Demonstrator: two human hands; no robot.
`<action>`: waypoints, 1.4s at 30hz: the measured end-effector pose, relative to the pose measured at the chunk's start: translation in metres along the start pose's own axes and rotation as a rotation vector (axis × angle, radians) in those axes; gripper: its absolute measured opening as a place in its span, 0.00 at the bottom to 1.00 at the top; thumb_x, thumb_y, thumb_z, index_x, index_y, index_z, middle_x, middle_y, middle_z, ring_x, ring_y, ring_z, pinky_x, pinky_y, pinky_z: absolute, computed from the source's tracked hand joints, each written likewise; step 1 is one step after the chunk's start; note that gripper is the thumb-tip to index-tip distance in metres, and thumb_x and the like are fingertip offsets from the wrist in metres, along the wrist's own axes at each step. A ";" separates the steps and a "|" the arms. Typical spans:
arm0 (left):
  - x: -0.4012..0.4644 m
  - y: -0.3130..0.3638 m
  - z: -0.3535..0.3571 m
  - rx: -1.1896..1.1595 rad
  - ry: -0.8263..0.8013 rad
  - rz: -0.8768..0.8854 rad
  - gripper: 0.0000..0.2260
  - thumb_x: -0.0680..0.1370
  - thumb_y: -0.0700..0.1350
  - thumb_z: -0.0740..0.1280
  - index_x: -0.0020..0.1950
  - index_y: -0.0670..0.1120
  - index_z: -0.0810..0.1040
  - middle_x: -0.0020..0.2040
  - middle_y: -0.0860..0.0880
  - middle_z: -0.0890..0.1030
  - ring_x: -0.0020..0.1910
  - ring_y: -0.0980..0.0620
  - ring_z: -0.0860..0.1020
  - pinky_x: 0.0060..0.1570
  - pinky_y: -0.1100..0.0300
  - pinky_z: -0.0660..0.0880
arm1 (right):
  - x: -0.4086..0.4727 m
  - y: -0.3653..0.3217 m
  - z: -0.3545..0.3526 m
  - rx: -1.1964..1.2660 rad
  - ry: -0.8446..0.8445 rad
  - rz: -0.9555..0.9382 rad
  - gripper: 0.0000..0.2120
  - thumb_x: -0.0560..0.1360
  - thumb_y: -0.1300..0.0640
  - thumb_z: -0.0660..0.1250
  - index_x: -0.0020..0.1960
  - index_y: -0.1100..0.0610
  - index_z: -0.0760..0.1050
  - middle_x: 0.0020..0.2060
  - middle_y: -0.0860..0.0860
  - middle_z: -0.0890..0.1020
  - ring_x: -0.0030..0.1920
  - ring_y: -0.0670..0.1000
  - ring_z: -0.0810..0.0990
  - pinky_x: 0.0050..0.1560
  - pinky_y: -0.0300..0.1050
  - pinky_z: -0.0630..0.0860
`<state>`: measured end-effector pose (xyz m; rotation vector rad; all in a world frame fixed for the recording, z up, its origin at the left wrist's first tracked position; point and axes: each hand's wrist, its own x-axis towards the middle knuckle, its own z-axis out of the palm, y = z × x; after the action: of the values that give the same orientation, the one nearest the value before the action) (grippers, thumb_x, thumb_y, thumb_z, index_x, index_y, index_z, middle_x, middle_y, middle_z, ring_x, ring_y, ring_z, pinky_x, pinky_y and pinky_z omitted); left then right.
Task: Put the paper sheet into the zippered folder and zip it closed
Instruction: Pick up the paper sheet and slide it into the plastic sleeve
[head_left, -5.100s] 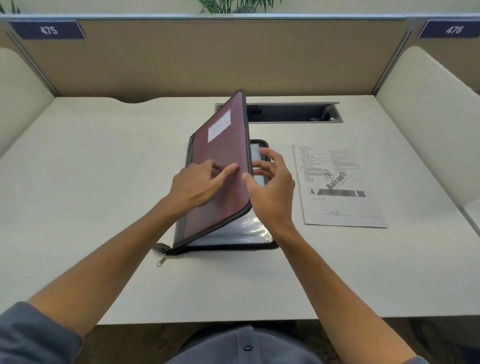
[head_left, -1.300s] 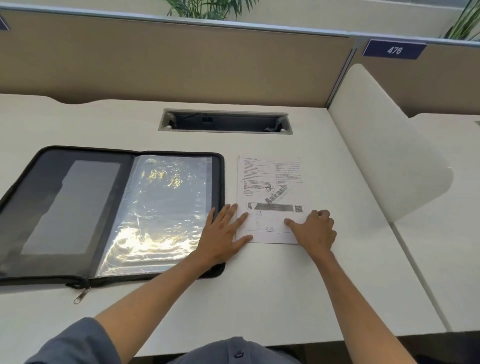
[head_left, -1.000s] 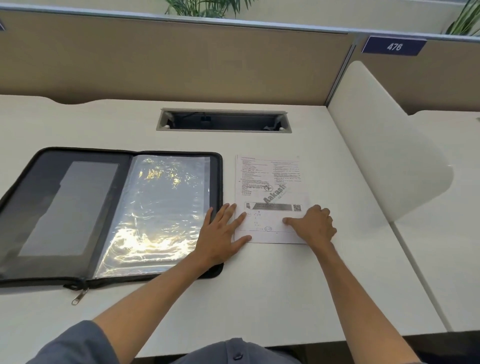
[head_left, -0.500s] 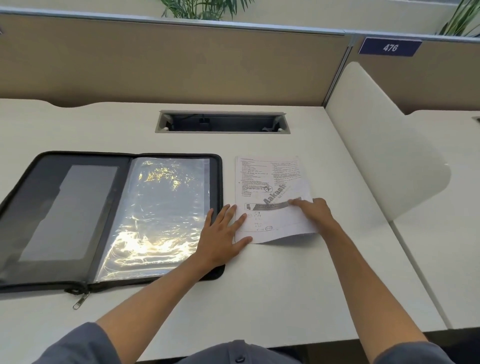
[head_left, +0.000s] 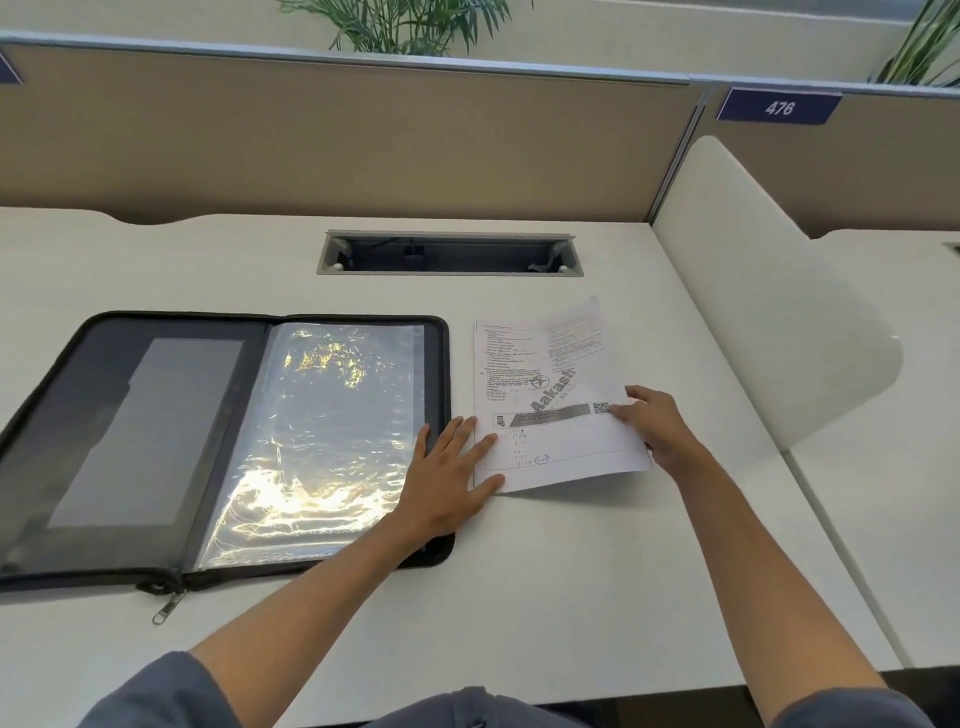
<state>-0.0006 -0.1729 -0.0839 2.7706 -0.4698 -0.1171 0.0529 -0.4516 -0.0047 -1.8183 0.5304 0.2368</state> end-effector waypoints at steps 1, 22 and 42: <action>0.001 0.001 -0.004 -0.063 -0.007 -0.015 0.30 0.79 0.64 0.51 0.79 0.54 0.54 0.80 0.50 0.53 0.79 0.53 0.47 0.75 0.49 0.35 | -0.002 0.000 -0.001 0.030 0.006 -0.013 0.12 0.75 0.67 0.66 0.58 0.61 0.79 0.46 0.56 0.83 0.40 0.53 0.81 0.35 0.40 0.76; 0.044 -0.026 -0.131 -1.223 0.171 -0.485 0.12 0.81 0.39 0.60 0.62 0.45 0.78 0.55 0.47 0.83 0.50 0.45 0.82 0.51 0.50 0.79 | -0.042 -0.064 0.048 0.286 -0.165 -0.203 0.15 0.77 0.65 0.65 0.62 0.59 0.75 0.48 0.52 0.84 0.39 0.49 0.83 0.34 0.37 0.78; 0.026 -0.090 -0.148 -1.253 0.233 -0.389 0.09 0.81 0.44 0.64 0.58 0.47 0.80 0.51 0.48 0.85 0.46 0.50 0.84 0.44 0.56 0.81 | -0.039 -0.082 0.118 0.184 -0.208 -0.173 0.19 0.78 0.70 0.58 0.64 0.53 0.72 0.53 0.53 0.82 0.44 0.49 0.82 0.37 0.40 0.78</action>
<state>0.0711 -0.0558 0.0250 1.5637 0.1946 -0.1172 0.0696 -0.3123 0.0449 -1.6273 0.2393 0.2475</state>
